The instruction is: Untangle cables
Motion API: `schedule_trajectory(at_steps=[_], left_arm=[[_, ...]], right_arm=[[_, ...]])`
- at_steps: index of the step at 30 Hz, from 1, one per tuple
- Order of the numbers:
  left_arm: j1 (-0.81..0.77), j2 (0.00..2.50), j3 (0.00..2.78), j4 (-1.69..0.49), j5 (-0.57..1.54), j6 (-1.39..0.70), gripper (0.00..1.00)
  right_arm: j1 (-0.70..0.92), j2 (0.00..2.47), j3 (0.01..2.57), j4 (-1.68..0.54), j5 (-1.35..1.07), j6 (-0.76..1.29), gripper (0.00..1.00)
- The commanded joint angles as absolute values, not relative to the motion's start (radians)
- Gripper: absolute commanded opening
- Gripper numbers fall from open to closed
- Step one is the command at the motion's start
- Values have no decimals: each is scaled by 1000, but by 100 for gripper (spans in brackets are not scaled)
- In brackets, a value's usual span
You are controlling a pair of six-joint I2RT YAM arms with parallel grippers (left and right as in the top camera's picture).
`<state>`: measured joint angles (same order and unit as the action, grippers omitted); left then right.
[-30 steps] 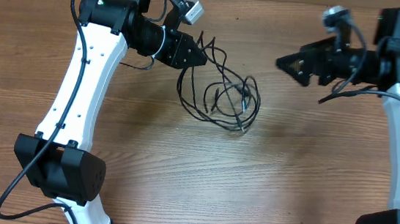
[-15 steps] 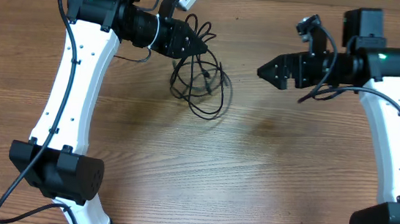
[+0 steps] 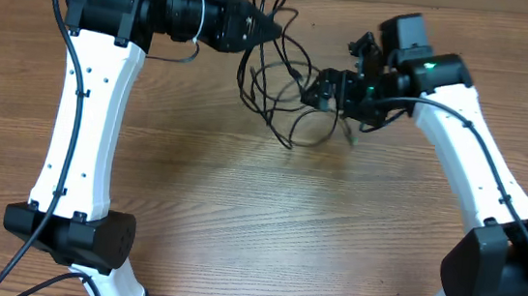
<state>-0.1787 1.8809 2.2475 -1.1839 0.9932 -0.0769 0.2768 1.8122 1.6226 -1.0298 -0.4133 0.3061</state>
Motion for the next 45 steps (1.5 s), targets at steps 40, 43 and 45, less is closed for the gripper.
schedule_trajectory(at_steps=[40, 43, 45], left_arm=[[-195, 1812, 2038, -1313, 207, -552, 16], [-211, 1812, 1937, -1271, 207, -589, 24], [-220, 1812, 1879, -1243, 208, -592, 30]], right_arm=[[325, 1843, 1571, -1062, -15, 555, 100], [325, 1843, 1571, -1066, -11, 551, 100], [325, 1843, 1571, -1065, -8, 548, 100]])
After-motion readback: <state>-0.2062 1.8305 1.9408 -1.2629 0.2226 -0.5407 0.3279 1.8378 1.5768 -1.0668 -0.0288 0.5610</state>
